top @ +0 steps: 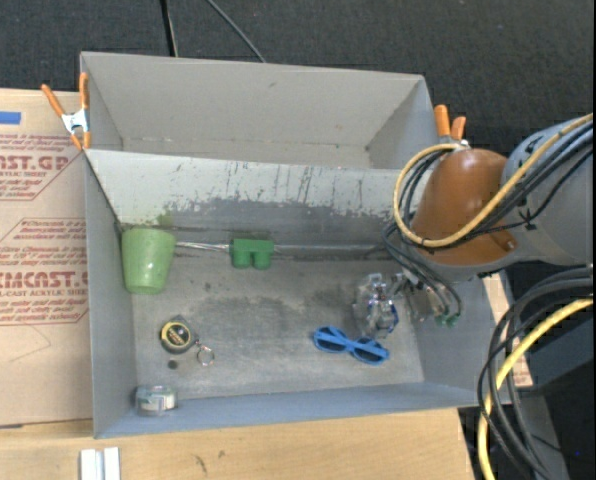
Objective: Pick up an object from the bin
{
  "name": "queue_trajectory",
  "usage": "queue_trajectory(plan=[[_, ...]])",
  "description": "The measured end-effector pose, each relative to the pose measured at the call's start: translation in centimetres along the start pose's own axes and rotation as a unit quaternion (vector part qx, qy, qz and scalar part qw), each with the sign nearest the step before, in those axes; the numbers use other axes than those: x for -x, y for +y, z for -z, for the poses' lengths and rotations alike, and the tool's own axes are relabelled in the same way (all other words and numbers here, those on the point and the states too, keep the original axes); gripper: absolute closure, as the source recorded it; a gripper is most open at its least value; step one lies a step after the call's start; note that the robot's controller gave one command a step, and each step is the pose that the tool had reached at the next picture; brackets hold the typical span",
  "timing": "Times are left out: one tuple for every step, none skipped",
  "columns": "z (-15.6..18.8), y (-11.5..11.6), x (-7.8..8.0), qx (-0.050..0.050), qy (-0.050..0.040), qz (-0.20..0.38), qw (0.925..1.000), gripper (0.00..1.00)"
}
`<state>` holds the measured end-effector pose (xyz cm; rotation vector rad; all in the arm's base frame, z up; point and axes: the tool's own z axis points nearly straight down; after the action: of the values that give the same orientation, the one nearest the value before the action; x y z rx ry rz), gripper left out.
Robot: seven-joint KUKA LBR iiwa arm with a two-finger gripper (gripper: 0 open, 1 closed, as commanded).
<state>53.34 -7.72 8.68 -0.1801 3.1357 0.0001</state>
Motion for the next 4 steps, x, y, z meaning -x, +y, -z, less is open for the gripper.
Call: queue_trajectory(plan=[[0.0, 0.0, 0.0, 0.0, 0.0, 0.0, 1.0, 0.0], [0.0, 0.0, 0.0, 0.0, 0.0, 0.0, 1.0, 1.0], [0.0, 0.0, 0.0, 0.0, 0.0, 0.0, 1.0, 0.0], [-1.8, 0.3, -3.2, 0.001, 0.0017, -0.14, 0.9902, 0.0]])
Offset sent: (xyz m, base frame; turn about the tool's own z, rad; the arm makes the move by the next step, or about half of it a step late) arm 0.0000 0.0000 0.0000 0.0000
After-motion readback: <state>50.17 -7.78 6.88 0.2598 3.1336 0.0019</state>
